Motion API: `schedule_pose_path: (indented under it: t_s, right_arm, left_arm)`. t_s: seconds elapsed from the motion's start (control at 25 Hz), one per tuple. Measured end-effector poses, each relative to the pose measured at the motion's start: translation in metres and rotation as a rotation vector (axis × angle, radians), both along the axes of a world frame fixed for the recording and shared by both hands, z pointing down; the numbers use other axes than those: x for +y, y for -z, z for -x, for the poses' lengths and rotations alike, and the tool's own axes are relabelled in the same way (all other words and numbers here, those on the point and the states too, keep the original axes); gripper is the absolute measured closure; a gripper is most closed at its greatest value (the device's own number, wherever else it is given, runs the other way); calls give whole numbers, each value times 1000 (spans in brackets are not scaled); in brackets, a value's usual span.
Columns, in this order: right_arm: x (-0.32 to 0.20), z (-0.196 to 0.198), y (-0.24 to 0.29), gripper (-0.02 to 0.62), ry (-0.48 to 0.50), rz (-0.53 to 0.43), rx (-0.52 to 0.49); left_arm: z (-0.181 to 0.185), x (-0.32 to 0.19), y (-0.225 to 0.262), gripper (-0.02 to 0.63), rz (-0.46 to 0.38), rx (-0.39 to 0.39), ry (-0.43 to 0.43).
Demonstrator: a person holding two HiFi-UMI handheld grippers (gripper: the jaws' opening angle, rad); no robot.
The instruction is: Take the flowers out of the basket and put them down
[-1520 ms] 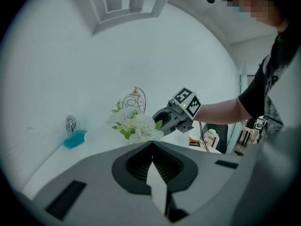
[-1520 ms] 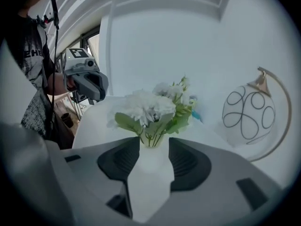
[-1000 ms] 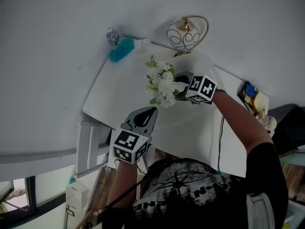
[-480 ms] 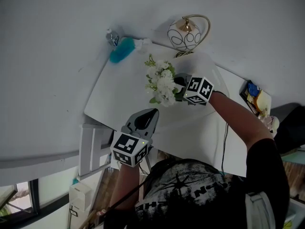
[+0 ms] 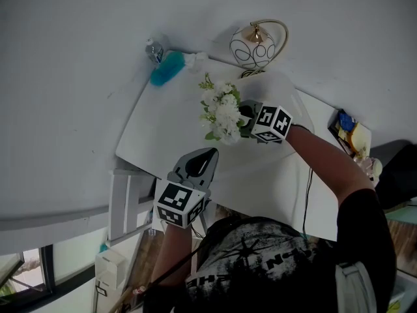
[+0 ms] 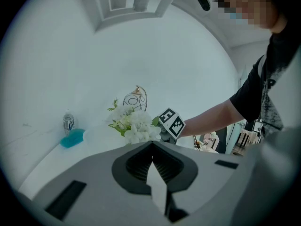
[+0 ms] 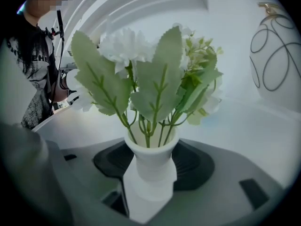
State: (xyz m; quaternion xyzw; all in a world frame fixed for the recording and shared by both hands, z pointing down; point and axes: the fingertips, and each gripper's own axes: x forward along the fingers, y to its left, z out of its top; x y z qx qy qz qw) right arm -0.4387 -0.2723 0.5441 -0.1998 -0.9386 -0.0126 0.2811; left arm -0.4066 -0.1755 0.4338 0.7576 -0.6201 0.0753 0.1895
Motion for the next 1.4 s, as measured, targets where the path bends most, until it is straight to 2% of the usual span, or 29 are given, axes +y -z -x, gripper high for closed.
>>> schedule_pose_path:
  t_s: [0.12,0.32,0.52,1.0,1.4]
  right_arm:
    - [-2,0,0,336,-6,-11,9]
    - [-3,-4,5,336,-18,-14,17]
    - [-5,-4,26,336,-46,0,-16]
    - [-16,-11,109,336,-182,-27,-155]
    - [-21,-53,189,337,-304,-46,-257]
  left_arm:
    - [0,0,2,595,-8,-29,-3]
    - [-1,2,2,595,-8,-17,-5]
    - [-2,1,7,595,-22,-24,-15]
    - [-12,5,29,595,-84,-46,-57]
    - [-37,2,51,595,-132,-90,-98]
